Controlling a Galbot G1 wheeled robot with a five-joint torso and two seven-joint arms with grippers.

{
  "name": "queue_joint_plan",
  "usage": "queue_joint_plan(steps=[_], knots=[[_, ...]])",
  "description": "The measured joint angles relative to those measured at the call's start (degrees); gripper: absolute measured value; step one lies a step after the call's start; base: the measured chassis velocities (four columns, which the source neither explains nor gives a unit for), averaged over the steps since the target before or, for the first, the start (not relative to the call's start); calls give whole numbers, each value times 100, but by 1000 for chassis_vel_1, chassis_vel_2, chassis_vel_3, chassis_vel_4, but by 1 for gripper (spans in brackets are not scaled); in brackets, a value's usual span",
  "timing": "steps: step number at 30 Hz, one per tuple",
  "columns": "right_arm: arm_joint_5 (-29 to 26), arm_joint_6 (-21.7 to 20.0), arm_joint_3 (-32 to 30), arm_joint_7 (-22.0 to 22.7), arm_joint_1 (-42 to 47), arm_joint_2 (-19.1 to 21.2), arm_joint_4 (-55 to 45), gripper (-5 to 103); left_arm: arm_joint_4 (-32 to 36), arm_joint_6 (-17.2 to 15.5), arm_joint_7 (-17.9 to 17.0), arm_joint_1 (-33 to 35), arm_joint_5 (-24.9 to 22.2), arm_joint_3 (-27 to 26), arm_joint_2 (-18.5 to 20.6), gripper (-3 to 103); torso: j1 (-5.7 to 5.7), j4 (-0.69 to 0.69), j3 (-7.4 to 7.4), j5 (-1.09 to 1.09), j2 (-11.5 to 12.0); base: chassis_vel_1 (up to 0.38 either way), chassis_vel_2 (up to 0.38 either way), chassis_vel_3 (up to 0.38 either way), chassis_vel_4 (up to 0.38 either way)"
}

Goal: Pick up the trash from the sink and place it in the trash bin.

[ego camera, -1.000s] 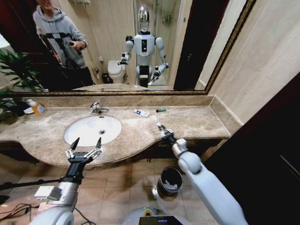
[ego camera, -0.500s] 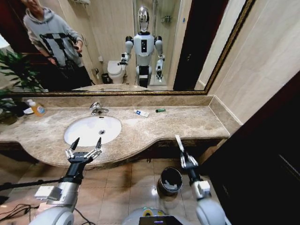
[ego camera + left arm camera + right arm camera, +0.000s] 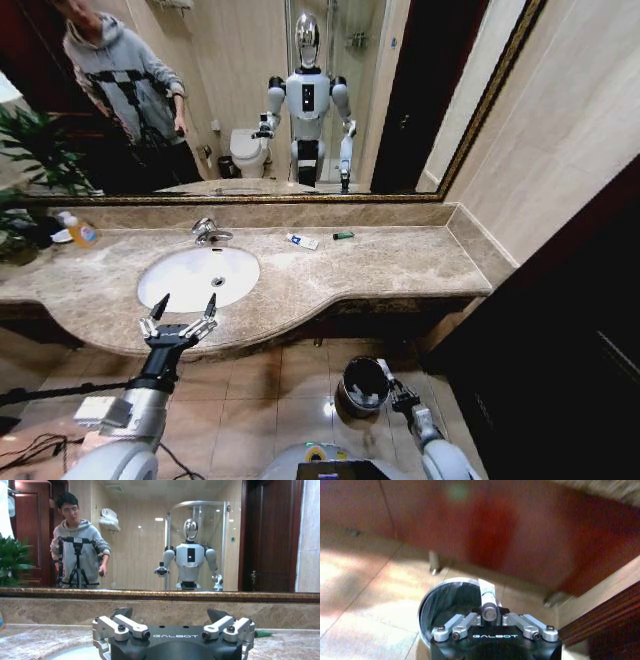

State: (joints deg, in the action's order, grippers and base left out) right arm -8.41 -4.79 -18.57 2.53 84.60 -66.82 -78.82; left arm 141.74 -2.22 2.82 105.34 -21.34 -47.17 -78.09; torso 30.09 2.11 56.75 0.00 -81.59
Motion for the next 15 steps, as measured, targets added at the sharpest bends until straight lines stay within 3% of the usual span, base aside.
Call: queue_joint_plan(steps=[8, 15], knots=[[-44, 6, 786, -80, -884, -165, 1297, 16, 0, 0, -2, 0, 0, 0, 0, 100, 0, 0, 0, 0, 0, 0, 0, 0, 0], [714, 1032, 996, -273, -1836, -550, 2993, 16, 0, 0, -2, 0, 0, 0, 0, 100, -1, 1, 0, 3, 0, 0, 0, 0, 0]])
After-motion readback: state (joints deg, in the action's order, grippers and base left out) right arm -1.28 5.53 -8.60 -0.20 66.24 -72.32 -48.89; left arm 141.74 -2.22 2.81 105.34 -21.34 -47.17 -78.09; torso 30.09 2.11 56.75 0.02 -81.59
